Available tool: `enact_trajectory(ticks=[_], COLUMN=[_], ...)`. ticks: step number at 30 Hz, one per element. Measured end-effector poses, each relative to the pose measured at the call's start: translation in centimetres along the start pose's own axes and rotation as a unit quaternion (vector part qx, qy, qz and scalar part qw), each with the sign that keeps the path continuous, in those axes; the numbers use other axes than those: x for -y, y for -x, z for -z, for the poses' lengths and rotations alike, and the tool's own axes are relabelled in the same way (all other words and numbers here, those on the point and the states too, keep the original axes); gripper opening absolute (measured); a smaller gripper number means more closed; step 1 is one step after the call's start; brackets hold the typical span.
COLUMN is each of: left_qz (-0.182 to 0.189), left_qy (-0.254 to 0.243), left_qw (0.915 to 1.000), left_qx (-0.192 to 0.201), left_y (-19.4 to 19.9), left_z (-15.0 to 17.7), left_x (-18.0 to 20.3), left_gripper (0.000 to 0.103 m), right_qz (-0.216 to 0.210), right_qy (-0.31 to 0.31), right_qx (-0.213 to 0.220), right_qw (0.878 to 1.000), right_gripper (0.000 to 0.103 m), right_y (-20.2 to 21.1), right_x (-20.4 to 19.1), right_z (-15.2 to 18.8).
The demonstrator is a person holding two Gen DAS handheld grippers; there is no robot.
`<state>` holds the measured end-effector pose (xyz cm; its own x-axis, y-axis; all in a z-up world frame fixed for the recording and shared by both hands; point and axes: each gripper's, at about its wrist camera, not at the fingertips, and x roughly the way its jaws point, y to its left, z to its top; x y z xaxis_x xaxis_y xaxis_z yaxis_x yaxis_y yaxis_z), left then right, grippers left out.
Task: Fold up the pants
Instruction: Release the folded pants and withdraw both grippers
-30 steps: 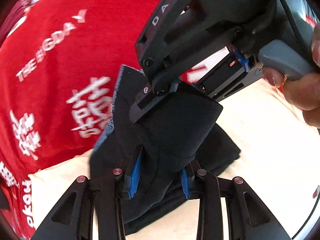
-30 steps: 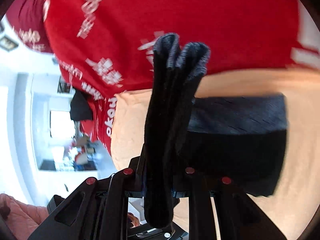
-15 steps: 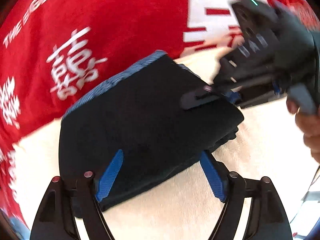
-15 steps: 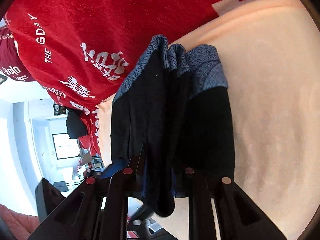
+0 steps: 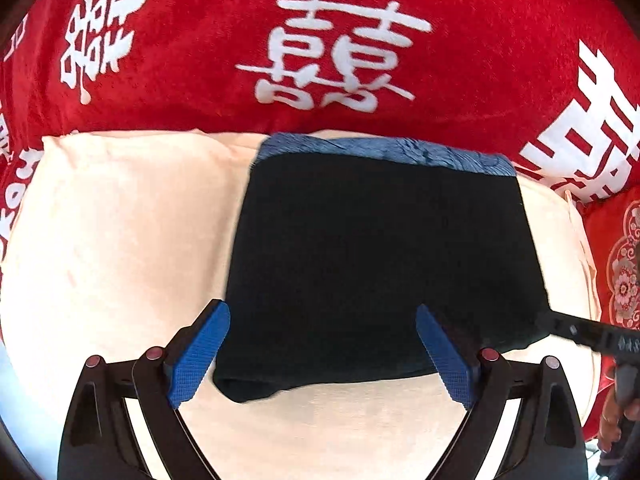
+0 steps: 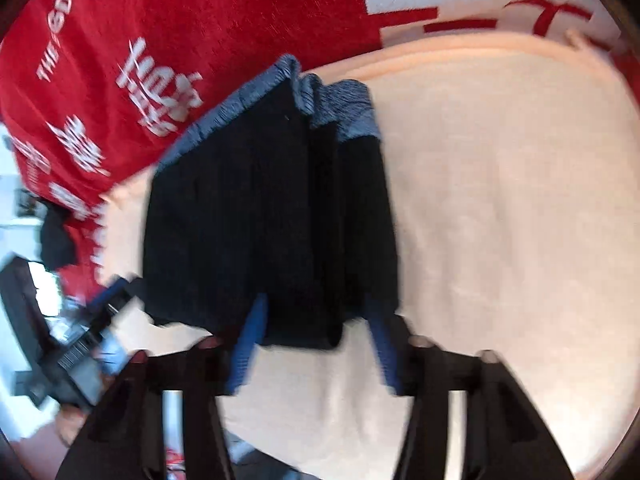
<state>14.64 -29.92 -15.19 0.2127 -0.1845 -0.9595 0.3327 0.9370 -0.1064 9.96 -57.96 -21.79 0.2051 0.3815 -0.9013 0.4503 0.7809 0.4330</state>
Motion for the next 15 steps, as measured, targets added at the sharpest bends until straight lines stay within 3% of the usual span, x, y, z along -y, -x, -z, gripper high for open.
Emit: enact_trajectory(ticks=[8, 15], left_qz=[0.006, 0.000], left_qy=[-0.024, -0.053], left_qw=[0.9992, 0.9985], left_qx=[-0.031, -0.009], left_y=[-1.4, -1.5], left_z=[-0.2, -1.2], left_x=[-1.5, -2.3], left_gripper=[0.095, 0.095], right_qz=[0.056, 0.072], right_qy=[0.002, -0.008], right_qx=[-0.001, 0.008], right_qw=[0.998, 0.997], right_gripper=[0.078, 0.079], right_y=[0.9, 1.1], right_x=[-1.1, -1.5], right_z=[2.4, 3.2])
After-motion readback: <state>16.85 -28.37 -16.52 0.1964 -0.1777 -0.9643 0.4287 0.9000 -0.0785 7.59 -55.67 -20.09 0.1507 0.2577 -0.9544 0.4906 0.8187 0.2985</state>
